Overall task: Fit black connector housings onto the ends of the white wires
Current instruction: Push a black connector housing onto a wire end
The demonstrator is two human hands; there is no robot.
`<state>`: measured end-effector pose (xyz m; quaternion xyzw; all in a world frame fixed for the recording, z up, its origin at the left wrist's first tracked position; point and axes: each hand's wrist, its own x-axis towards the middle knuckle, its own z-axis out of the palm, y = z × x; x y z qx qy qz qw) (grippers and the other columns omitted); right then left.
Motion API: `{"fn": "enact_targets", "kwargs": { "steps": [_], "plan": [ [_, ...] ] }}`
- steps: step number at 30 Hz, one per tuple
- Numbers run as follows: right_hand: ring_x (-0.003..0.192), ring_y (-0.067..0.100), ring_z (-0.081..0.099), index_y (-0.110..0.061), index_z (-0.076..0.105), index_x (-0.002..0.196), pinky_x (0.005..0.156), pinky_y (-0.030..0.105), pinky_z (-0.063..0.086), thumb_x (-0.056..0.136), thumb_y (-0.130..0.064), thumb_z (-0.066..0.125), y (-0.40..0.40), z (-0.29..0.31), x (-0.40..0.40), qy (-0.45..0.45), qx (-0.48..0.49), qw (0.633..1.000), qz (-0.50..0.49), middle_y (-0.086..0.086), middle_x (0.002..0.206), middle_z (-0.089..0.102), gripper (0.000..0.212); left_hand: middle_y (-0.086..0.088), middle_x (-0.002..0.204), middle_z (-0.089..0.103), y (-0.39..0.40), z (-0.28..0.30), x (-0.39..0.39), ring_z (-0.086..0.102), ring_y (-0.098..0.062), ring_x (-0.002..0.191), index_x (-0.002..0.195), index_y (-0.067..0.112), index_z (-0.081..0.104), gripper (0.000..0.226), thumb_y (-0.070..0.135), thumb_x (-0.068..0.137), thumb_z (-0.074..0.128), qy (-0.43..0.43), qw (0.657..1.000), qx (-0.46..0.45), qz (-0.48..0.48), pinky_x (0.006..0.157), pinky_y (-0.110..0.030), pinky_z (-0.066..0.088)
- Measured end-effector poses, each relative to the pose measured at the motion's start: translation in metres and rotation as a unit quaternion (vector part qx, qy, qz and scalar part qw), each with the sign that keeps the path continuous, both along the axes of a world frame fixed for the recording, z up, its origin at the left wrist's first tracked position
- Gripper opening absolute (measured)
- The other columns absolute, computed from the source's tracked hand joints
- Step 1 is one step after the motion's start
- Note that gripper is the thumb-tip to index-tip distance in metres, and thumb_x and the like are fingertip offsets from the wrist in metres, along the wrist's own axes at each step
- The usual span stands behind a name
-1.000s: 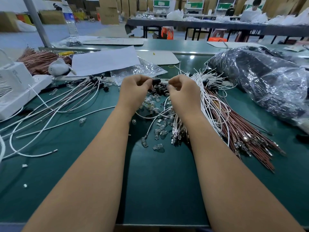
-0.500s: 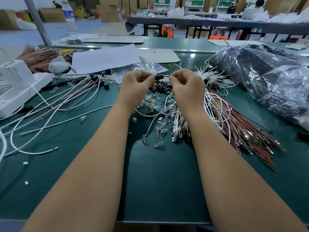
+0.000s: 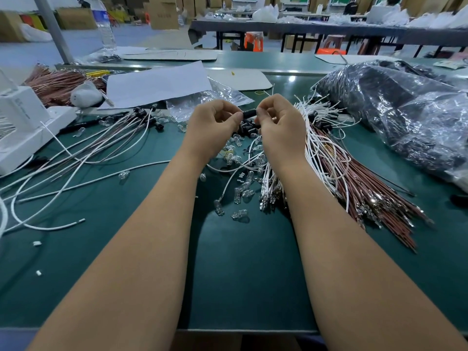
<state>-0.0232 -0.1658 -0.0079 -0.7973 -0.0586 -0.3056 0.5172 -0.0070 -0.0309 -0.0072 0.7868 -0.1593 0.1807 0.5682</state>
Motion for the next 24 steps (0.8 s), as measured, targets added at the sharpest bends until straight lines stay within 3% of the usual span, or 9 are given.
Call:
{"fn": "enact_targets", "kwargs": {
  "steps": [4, 10, 17, 20, 22, 24],
  "plan": [
    [0.059, 0.009, 0.049, -0.023, 0.059, 0.081, 0.057, 0.028, 0.042, 0.093, -0.015, 0.058, 0.0006, -0.0014, -0.0004, 0.001, -0.005, 1.0, -0.002, -0.01, 0.068, 0.056, 0.015, 0.004, 0.055, 0.055, 0.0011, 0.0008, -0.001, 0.042, -0.004, 0.046, 0.088, 0.011, 0.068, 0.002, 0.011, 0.088, 0.066, 0.004, 1.0, -0.004, 0.005, 0.049, -0.014, 0.035],
    [0.075, 0.026, 0.066, -0.016, 0.064, 0.084, 0.073, 0.045, 0.056, 0.092, -0.009, 0.061, -0.0002, 0.0016, -0.0022, 0.007, 0.037, 0.999, 0.032, 0.007, 0.077, 0.068, 0.01, -0.006, 0.061, 0.055, 0.0018, 0.0023, -0.0007, 0.043, -0.011, 0.052, 0.086, 0.013, 0.069, 0.004, 0.012, 0.089, 0.066, 0.006, 1.0, -0.01, 0.006, 0.051, -0.015, 0.036],
    [0.075, 0.028, 0.068, -0.015, 0.066, 0.089, 0.074, 0.048, 0.056, 0.092, -0.01, 0.062, 0.0021, 0.0037, -0.0045, 0.011, 0.062, 0.997, 0.047, 0.011, 0.079, 0.07, 0.006, -0.01, 0.063, 0.051, 0.0018, 0.0032, -0.0016, 0.038, -0.013, 0.052, 0.085, 0.013, 0.067, 0.005, 0.015, 0.09, 0.065, 0.003, 1.0, -0.009, 0.015, 0.049, -0.019, 0.034],
    [0.077, 0.026, 0.07, -0.008, 0.065, 0.101, 0.077, 0.046, 0.057, 0.091, -0.012, 0.064, 0.0057, 0.0035, -0.0061, 0.028, 0.086, 0.994, 0.068, 0.012, 0.085, 0.071, 0.01, -0.016, 0.063, 0.054, -0.0018, 0.0052, -0.0035, 0.043, -0.017, 0.057, 0.086, 0.009, 0.069, 0.007, 0.015, 0.089, 0.068, 0.007, 1.0, -0.019, 0.007, 0.056, -0.025, 0.038],
    [0.07, 0.022, 0.07, -0.008, 0.066, 0.096, 0.072, 0.04, 0.059, 0.09, -0.009, 0.065, 0.0063, 0.0034, -0.0062, 0.036, 0.09, 0.992, 0.086, 0.013, 0.08, 0.071, 0.006, -0.026, 0.071, 0.063, -0.0046, 0.0068, -0.005, 0.051, -0.02, 0.063, 0.09, 0.005, 0.07, 0.008, 0.013, 0.089, 0.068, 0.012, 1.0, -0.027, -0.002, 0.061, -0.034, 0.048],
    [0.062, 0.014, 0.067, -0.008, 0.064, 0.092, 0.061, 0.028, 0.056, 0.091, -0.004, 0.063, 0.0048, 0.0045, -0.0055, 0.043, 0.124, 0.986, 0.098, 0.012, 0.075, 0.07, 0.004, -0.013, 0.07, 0.07, -0.0054, 0.0083, -0.0052, 0.059, -0.01, 0.061, 0.095, 0.004, 0.071, 0.009, 0.006, 0.091, 0.063, 0.027, 0.999, -0.042, -0.015, 0.061, -0.03, 0.055]
  ]
}}
